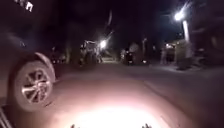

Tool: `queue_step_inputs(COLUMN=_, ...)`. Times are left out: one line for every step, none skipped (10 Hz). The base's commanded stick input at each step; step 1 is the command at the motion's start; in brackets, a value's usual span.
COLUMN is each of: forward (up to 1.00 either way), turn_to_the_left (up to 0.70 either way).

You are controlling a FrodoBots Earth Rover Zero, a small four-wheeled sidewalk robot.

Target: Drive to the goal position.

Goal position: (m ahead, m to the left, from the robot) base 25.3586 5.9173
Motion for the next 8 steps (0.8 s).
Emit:
queue_step_inputs(forward=0.85, turn_to_the_left=0.0)
queue_step_inputs(forward=0.85, turn_to_the_left=0.0)
queue_step_inputs(forward=0.85, turn_to_the_left=0.0)
queue_step_inputs(forward=0.85, turn_to_the_left=0.0)
queue_step_inputs(forward=0.85, turn_to_the_left=-0.12)
queue_step_inputs(forward=0.85, turn_to_the_left=-0.26)
queue_step_inputs(forward=0.85, turn_to_the_left=-0.21)
queue_step_inputs(forward=0.85, turn_to_the_left=0.0)
